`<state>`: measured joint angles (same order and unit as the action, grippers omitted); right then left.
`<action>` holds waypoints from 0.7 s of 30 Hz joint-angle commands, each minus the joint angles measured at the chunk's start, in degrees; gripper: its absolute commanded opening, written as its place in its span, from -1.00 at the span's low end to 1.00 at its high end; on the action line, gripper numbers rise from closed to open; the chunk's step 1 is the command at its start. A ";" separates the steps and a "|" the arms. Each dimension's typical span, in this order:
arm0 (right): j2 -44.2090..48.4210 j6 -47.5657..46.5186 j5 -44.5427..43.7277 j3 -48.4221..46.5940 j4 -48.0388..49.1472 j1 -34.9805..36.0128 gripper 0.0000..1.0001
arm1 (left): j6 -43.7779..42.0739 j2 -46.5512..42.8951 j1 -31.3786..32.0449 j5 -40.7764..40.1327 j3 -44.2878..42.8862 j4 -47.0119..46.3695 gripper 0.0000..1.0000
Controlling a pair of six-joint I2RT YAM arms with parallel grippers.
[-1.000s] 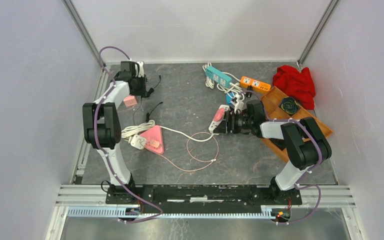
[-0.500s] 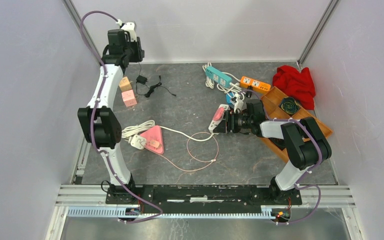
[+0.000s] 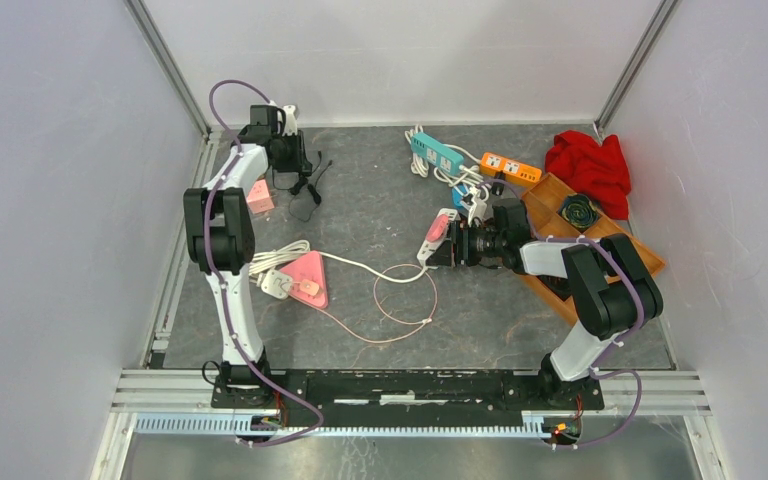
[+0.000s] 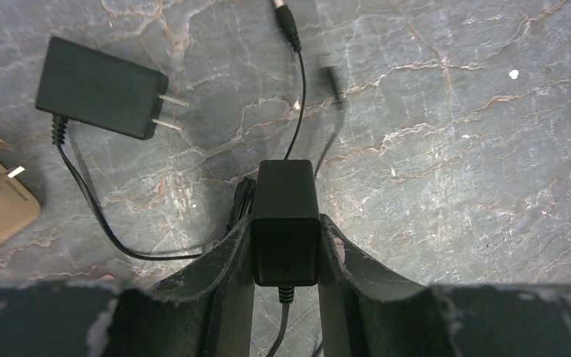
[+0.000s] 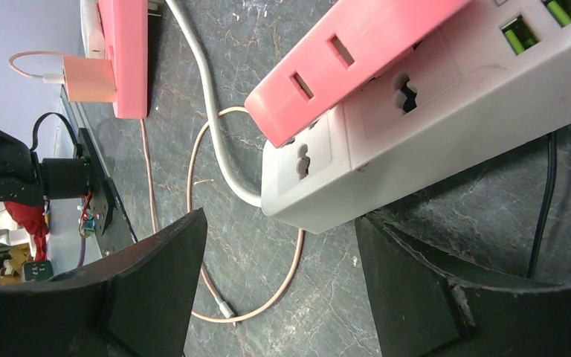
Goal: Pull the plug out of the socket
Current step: Place the plug at the center of the board.
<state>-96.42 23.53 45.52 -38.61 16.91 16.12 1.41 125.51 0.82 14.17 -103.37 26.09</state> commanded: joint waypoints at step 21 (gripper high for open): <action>-0.20 -1.72 1.34 -2.79 0.70 0.17 0.60 | 4.06 -9.86 0.15 -6.84 3.63 -5.61 0.39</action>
<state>-96.49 22.76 46.06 -39.20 16.12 16.12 3.84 124.53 0.82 9.17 -101.97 25.65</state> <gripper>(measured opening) 0.800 0.692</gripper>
